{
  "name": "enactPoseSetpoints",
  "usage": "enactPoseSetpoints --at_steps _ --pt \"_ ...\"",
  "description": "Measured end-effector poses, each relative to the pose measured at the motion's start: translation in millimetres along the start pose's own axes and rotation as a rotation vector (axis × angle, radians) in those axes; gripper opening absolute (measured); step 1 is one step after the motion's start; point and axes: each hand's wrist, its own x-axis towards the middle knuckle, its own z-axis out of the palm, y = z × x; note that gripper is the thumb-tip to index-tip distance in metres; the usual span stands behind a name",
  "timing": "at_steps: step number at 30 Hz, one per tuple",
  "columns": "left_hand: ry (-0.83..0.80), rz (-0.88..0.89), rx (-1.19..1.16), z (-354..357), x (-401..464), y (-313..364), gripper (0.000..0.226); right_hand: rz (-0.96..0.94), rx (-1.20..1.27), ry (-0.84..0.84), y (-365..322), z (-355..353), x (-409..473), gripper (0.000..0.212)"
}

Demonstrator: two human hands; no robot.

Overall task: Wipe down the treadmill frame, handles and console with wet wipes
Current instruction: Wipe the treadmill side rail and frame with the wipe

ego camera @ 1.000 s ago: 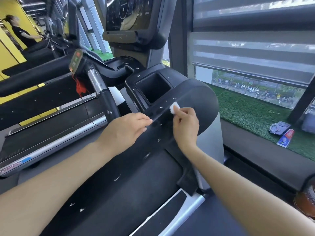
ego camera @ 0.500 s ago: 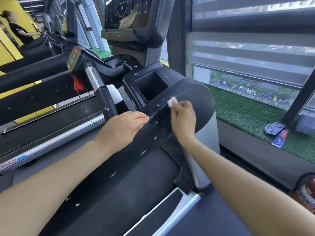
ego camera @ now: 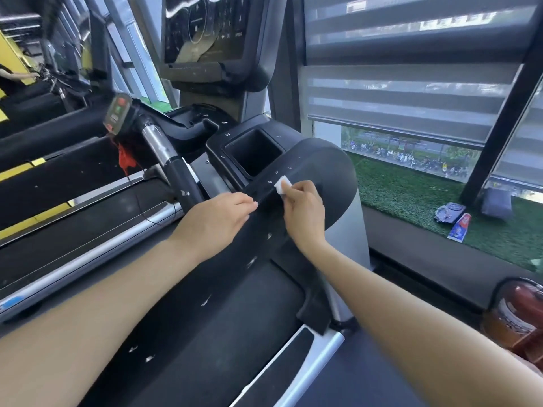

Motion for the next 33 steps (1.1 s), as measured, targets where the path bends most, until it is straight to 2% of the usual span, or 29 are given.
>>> enactPoseSetpoints --at_steps 2,5,8,12,14,17,19,23,27,30,33 --pt "-0.068 -0.032 -0.022 -3 -2 -2 0.031 0.129 0.013 -0.011 0 -2 14 0.025" --pt "-0.052 -0.030 -0.044 -4 -11 -12 0.032 0.179 -0.017 0.002 -11 2 7 0.029" --pt "0.003 0.016 -0.056 1 -16 -20 0.031 0.097 0.053 0.068 -27 14 -30 0.026" --pt "0.082 0.025 -0.073 7 -18 -20 0.040 0.023 0.148 0.059 -36 20 -58 0.024" --pt "0.106 0.021 -0.106 9 -19 -21 0.039 0.085 0.139 0.066 -29 17 -38 0.023" --pt "0.127 0.009 -0.131 10 -18 -22 0.038 0.286 0.039 0.068 -16 11 0 0.026" --pt "0.128 0.000 -0.130 10 -17 -21 0.038 0.327 -0.002 0.074 -17 12 2 0.029" --pt "0.126 -0.002 -0.136 10 -17 -21 0.039 0.184 0.065 0.149 -38 26 -46 0.024" --pt "0.129 0.004 -0.132 10 -16 -22 0.040 0.158 0.170 0.151 -43 31 -64 0.025" --pt "0.138 0.001 -0.122 11 -16 -23 0.038 0.247 0.093 0.164 -27 28 -33 0.022" --pt "0.134 0.000 -0.117 11 -16 -23 0.036 0.399 0.117 0.184 -7 24 -4 0.032"
